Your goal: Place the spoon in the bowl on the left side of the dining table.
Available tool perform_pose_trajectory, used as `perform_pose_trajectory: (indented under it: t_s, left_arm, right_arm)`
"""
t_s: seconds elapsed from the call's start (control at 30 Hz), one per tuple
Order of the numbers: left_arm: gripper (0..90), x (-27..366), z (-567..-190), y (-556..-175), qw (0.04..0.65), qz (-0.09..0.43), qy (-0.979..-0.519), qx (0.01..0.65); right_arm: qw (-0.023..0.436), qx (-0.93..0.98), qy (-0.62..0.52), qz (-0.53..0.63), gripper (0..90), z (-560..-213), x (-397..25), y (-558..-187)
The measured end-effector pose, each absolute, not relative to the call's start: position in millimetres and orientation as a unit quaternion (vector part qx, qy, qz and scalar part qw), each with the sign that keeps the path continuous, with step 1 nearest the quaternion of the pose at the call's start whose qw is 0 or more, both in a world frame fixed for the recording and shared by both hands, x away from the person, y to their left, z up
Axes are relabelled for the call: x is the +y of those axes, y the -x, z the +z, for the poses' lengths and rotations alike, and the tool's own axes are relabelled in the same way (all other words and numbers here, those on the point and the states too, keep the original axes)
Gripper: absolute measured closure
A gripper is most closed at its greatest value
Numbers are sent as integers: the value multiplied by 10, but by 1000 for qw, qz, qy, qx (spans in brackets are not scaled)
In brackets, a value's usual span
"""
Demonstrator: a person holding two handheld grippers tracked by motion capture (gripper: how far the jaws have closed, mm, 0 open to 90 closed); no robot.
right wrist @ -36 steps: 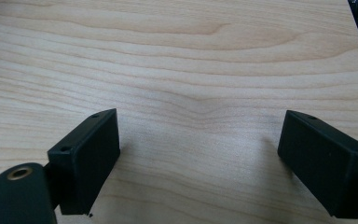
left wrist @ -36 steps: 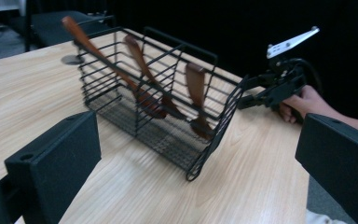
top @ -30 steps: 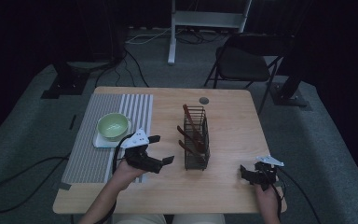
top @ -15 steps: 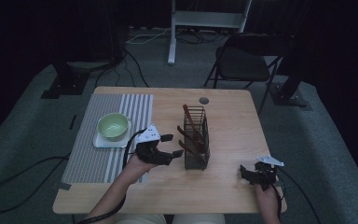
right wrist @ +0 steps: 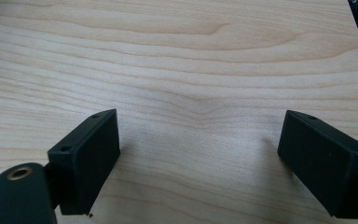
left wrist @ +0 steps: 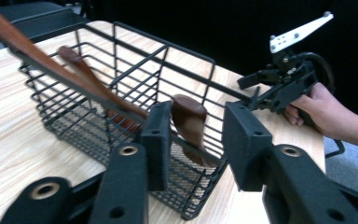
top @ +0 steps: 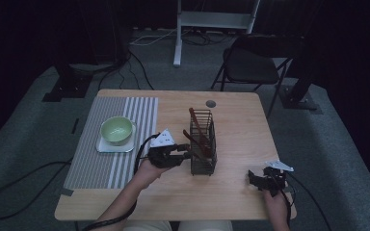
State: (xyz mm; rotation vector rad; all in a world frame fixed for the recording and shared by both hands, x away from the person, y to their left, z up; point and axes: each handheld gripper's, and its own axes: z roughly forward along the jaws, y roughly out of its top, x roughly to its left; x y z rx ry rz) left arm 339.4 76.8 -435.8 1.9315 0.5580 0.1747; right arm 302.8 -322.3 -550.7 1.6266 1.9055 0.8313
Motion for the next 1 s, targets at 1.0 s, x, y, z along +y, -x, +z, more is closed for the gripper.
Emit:
perform_pose_trajectory:
  t_s: [1.0]
  left_arm:
    - [768,784,-4214,-3357,565,98,-780,249]
  right_arm:
    - [248,699,-597,305,120,-5506,-3223,-3028]
